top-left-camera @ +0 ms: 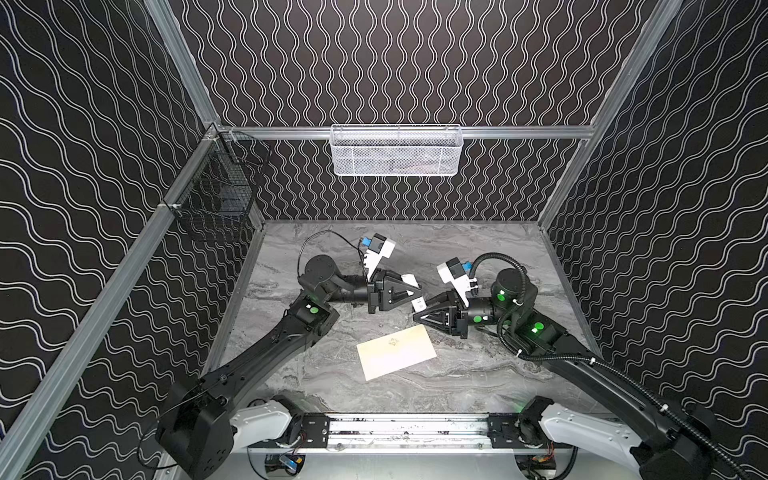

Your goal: Place the letter into the envelope and seal it

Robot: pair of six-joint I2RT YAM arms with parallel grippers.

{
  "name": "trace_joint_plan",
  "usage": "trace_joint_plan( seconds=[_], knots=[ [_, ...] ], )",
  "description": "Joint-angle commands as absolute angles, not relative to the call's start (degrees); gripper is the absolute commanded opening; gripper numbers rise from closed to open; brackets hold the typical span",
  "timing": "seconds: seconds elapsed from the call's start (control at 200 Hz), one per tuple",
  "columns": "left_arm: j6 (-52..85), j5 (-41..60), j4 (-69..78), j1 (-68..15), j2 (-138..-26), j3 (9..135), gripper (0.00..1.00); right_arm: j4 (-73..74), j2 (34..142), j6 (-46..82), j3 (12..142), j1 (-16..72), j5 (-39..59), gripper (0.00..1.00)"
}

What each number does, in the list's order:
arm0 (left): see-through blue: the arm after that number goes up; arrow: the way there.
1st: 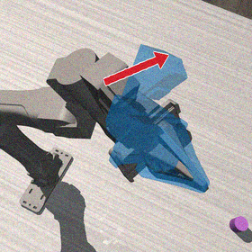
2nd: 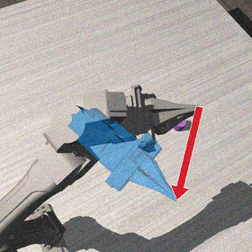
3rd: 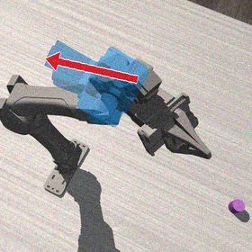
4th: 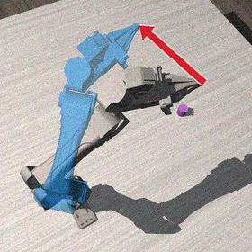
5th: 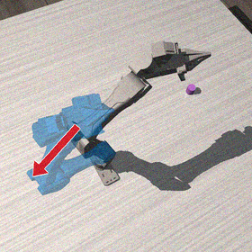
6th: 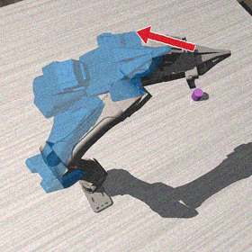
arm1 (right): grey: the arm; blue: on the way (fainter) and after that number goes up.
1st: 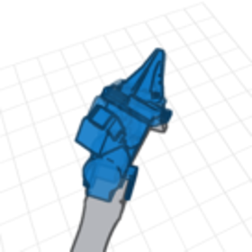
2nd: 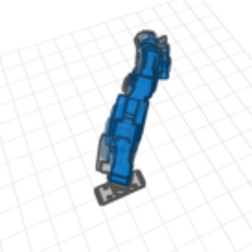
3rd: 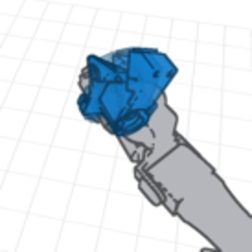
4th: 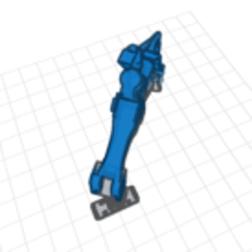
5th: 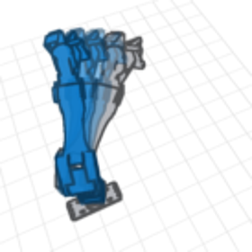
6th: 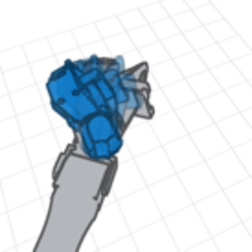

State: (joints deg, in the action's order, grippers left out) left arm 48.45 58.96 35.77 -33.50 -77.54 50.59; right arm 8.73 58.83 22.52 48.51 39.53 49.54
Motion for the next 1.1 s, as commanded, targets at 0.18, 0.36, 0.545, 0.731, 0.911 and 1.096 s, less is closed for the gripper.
trace_joint_plan(
  seconds=[0.18, 0.36, 0.545, 0.731, 0.911, 1.096],
  knots=[
    [38.2, 48.3, 20.1, -33.6, -75.2, 52.7, 0.0, -11.2, 57.8, 14.1, 59.2, 50.3, 6.8, 0.06],
    [37.2, 43.1, 17.8, -33.6, -74.9, 52.4, 0.0, -17.7, 60.6, 11.6, 65.7, 62.9, -26.3, 0.04],
    [38.2, 40.2, 18.4, -33.6, -75.6, 52.3, 0.0, -17.2, 66.3, 7.9, 69.5, 75.9, -52.4, 0.05],
    [39.0, 39.2, 19.0, -33.5, -76.0, 52.0, 0.0, -17.0, 71.3, 7.5, 72.3, 80.8, -57.0, 0.12],
    [38.1, 41.5, 18.0, -32.9, -75.9, 52.4, 0.0, -14.5, 64.8, 9.5, 68.2, 78.6, -38.7, 0.45],
    [37.8, 48.9, 18.3, -32.4, -76.0, 53.6, 0.0, -11.3, 54.3, 11.5, 61.9, 60.8, 8.6, 0.66]
  ],
)
